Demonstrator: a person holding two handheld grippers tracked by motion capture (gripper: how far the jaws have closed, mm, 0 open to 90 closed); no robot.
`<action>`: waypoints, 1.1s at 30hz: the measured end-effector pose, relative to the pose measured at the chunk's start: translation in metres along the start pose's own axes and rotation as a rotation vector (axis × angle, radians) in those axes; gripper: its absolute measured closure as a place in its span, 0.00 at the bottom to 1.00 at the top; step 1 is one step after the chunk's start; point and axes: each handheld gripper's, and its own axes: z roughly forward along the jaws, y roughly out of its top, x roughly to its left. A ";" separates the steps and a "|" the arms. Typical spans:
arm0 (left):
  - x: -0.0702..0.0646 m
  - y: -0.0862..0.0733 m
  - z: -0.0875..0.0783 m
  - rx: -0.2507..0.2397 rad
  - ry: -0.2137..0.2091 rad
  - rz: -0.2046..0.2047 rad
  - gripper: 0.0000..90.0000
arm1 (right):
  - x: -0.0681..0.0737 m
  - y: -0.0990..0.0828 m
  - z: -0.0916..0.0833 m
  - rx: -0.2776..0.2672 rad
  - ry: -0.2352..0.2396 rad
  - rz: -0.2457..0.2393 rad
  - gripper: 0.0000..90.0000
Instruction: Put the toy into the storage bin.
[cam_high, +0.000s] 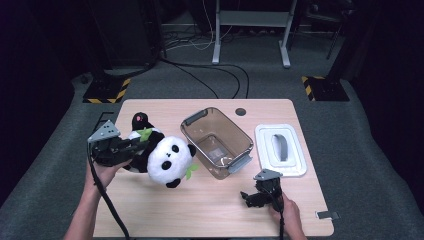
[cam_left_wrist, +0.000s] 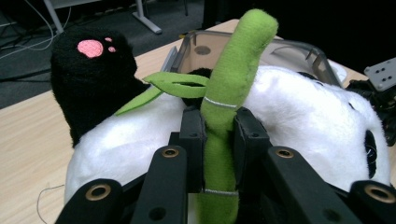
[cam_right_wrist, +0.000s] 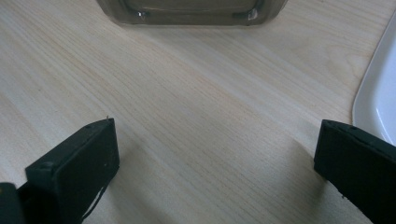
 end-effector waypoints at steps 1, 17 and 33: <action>0.000 0.001 0.000 0.001 -0.004 0.001 0.85 | 0.000 0.000 0.000 0.000 0.000 0.000 0.00; 0.005 0.036 -0.004 -0.032 -0.017 0.026 0.85 | -0.001 0.000 0.000 -0.001 0.004 -0.005 0.00; 0.008 0.069 0.024 -0.052 -0.057 0.052 0.85 | -0.001 0.000 0.000 -0.001 0.005 -0.006 0.00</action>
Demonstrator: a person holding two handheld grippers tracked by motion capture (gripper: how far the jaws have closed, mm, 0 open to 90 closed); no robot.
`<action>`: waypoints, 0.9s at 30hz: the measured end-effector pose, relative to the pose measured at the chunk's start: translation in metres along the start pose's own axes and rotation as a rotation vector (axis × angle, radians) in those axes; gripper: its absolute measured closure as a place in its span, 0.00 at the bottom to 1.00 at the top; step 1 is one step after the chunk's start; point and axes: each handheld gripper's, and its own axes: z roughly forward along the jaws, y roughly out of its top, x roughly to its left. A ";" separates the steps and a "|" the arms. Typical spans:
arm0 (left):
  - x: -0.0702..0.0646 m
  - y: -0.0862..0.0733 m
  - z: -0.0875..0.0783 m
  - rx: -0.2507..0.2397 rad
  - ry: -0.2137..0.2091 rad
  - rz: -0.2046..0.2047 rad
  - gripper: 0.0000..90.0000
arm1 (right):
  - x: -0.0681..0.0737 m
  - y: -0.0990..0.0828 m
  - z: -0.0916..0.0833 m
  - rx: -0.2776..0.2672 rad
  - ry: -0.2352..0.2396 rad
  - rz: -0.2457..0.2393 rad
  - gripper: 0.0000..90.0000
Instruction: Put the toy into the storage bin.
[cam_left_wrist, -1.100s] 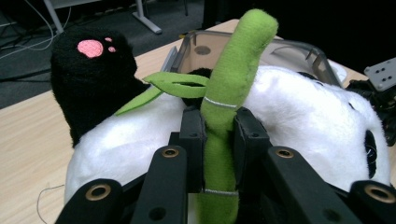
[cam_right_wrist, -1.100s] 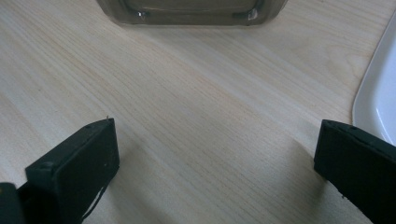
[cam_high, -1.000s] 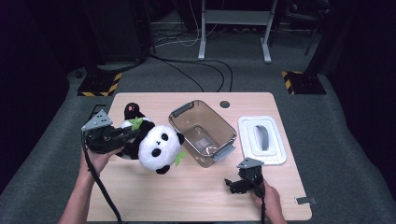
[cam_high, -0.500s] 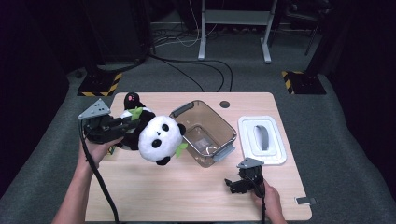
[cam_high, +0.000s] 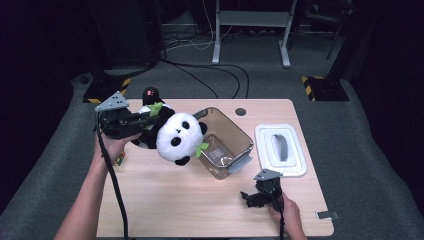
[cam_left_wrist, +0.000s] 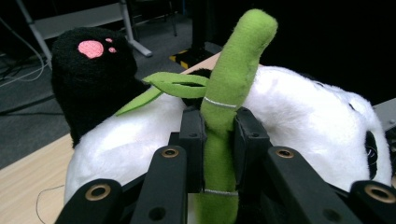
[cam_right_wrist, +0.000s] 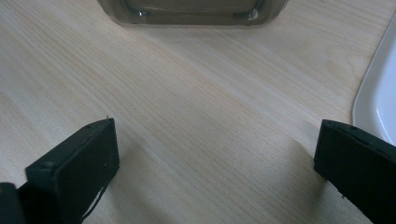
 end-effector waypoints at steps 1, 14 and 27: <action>0.000 0.001 0.003 0.002 -0.006 0.000 0.85 | 0.000 0.000 0.000 0.000 0.000 0.000 0.00; 0.001 0.019 0.040 0.015 -0.063 0.041 0.85 | 0.000 0.000 0.000 0.002 0.001 -0.004 0.00; 0.001 0.026 0.073 0.032 -0.125 0.062 0.85 | 0.000 0.000 0.000 0.001 0.005 -0.001 0.00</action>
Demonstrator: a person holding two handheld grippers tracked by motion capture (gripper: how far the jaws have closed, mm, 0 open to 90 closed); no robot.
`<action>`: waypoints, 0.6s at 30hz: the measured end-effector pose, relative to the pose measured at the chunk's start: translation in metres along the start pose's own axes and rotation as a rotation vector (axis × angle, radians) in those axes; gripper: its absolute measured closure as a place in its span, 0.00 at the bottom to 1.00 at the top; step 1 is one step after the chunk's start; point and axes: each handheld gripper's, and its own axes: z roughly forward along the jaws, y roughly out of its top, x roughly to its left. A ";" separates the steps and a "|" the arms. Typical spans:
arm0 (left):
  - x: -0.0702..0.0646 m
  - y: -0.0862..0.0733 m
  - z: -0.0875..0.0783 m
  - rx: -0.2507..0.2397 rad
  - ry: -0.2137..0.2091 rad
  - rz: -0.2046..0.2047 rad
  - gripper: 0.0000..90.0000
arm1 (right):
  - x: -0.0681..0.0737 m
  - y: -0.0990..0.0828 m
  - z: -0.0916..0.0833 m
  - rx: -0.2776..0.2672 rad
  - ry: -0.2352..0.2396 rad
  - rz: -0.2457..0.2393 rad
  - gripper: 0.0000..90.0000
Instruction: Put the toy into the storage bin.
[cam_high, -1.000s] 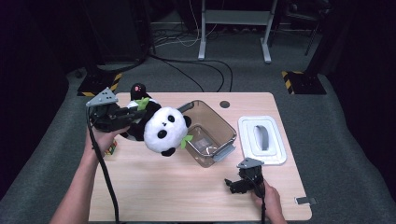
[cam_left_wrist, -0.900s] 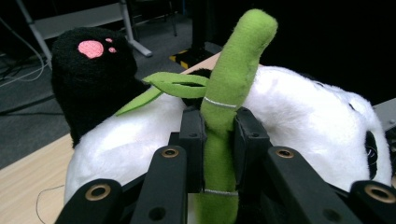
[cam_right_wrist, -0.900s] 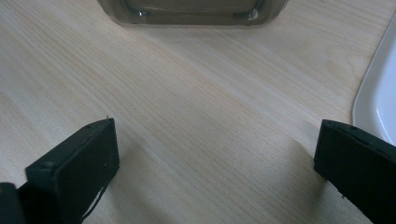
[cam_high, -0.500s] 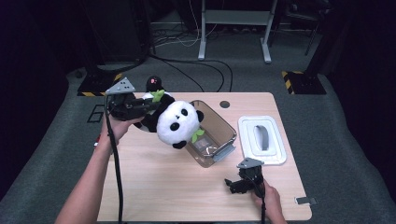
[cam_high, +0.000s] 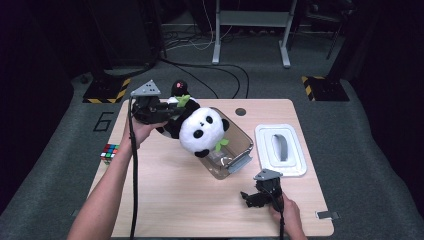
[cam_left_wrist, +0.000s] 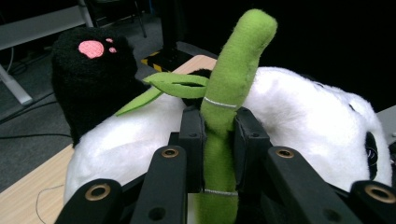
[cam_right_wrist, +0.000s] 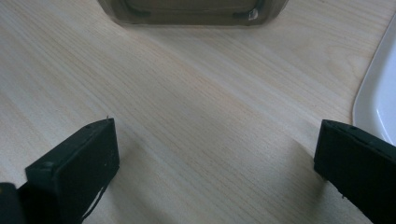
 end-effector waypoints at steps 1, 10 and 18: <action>0.001 0.001 0.002 0.003 -0.002 0.007 0.85 | 0.000 0.000 0.000 0.001 -0.003 -0.002 0.00; 0.007 0.008 0.024 0.006 -0.041 0.015 0.85 | 0.000 0.000 0.000 -0.004 -0.005 0.002 0.00; 0.006 0.016 0.049 0.014 -0.083 0.044 0.85 | 0.000 0.000 0.000 -0.002 -0.001 -0.004 0.00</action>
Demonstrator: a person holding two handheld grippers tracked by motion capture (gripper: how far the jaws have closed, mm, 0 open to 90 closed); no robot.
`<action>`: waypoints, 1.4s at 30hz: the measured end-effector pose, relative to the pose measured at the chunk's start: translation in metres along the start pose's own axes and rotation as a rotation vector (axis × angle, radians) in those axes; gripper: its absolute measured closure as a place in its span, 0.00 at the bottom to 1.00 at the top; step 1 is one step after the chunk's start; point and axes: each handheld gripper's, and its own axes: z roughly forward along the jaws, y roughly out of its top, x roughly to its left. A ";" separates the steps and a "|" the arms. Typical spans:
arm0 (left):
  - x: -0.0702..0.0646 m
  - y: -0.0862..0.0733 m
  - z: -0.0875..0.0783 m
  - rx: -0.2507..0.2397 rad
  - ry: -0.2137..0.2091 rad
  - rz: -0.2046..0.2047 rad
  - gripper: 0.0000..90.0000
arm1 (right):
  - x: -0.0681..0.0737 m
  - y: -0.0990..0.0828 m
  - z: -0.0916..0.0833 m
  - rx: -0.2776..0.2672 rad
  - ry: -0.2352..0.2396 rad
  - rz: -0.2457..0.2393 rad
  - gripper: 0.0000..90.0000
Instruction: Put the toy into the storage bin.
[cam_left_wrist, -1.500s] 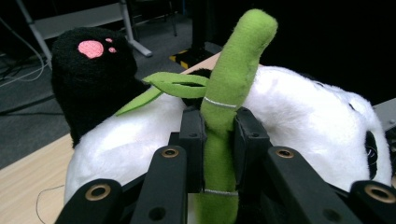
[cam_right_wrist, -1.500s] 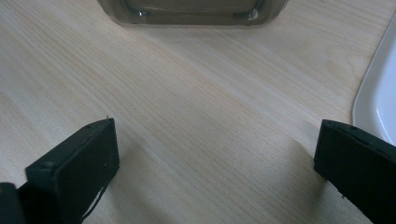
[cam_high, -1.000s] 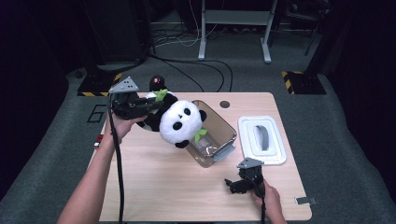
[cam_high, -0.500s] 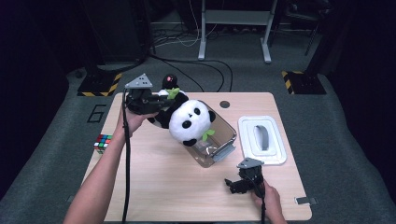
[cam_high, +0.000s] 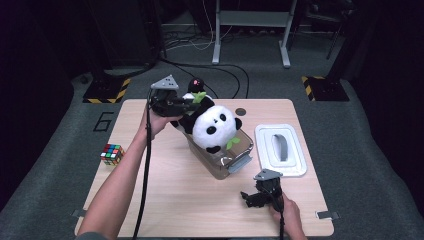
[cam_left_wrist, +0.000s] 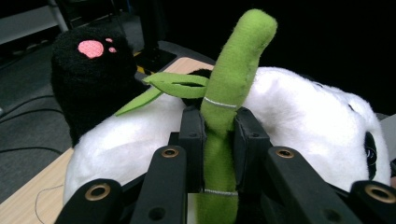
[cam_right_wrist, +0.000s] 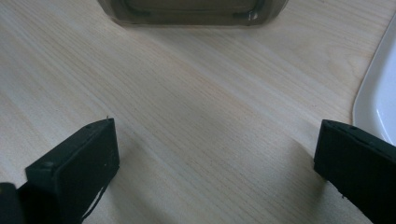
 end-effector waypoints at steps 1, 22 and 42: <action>-0.001 0.000 0.003 0.001 -0.005 0.003 0.85 | 0.000 0.000 0.000 0.000 -0.003 -0.003 0.00; -0.007 -0.021 0.062 0.110 -0.069 0.016 0.85 | 0.000 0.000 0.000 0.000 -0.003 -0.004 0.00; 0.004 -0.041 0.073 0.143 -0.024 -0.160 0.54 | 0.000 0.000 0.000 -0.002 -0.005 -0.007 0.00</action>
